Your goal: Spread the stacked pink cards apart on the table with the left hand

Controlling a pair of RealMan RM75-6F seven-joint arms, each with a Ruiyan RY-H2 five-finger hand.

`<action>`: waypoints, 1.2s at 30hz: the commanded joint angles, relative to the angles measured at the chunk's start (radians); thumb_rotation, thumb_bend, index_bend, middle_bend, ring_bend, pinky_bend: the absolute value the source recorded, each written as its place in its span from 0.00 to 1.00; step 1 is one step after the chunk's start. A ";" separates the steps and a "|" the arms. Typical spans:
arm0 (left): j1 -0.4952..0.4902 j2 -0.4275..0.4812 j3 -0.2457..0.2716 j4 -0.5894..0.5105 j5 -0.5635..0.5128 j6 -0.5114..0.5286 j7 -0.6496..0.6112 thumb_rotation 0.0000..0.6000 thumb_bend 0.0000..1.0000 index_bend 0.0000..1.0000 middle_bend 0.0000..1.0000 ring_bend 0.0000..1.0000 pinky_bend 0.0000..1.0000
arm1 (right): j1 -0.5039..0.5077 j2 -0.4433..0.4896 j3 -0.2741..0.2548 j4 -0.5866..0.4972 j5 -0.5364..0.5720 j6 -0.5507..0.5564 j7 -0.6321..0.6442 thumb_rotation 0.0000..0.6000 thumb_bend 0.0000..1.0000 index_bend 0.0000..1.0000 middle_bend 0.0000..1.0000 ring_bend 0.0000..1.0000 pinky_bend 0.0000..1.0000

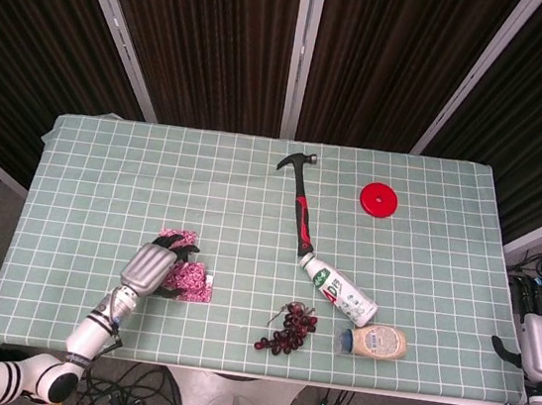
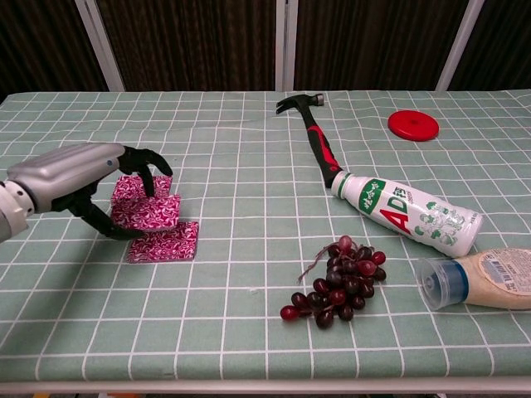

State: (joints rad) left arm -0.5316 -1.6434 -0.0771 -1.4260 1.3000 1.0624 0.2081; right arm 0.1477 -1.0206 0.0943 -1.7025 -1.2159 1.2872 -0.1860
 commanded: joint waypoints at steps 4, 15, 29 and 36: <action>0.032 0.062 0.013 0.002 0.008 0.027 -0.031 1.00 0.26 0.24 0.44 0.14 0.21 | 0.003 -0.005 -0.003 -0.007 -0.002 0.001 -0.017 1.00 0.16 0.00 0.00 0.00 0.00; 0.081 0.077 0.043 0.106 0.012 0.036 -0.109 1.00 0.26 0.24 0.44 0.14 0.21 | 0.011 -0.014 -0.005 -0.044 -0.003 0.008 -0.072 1.00 0.16 0.00 0.00 0.00 0.00; 0.087 0.078 0.055 0.124 0.058 0.026 -0.172 1.00 0.17 0.17 0.21 0.10 0.20 | 0.010 -0.014 -0.007 -0.043 0.004 0.009 -0.069 1.00 0.16 0.00 0.00 0.00 0.00; 0.089 0.100 0.042 0.088 0.074 0.066 -0.097 1.00 0.18 0.17 0.22 0.10 0.20 | 0.005 -0.012 -0.005 -0.021 -0.005 0.013 -0.029 1.00 0.16 0.00 0.00 0.00 0.00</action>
State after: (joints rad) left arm -0.4427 -1.5529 -0.0286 -1.3250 1.3637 1.1086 0.0847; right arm 0.1543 -1.0320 0.0890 -1.7300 -1.2160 1.2988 -0.2235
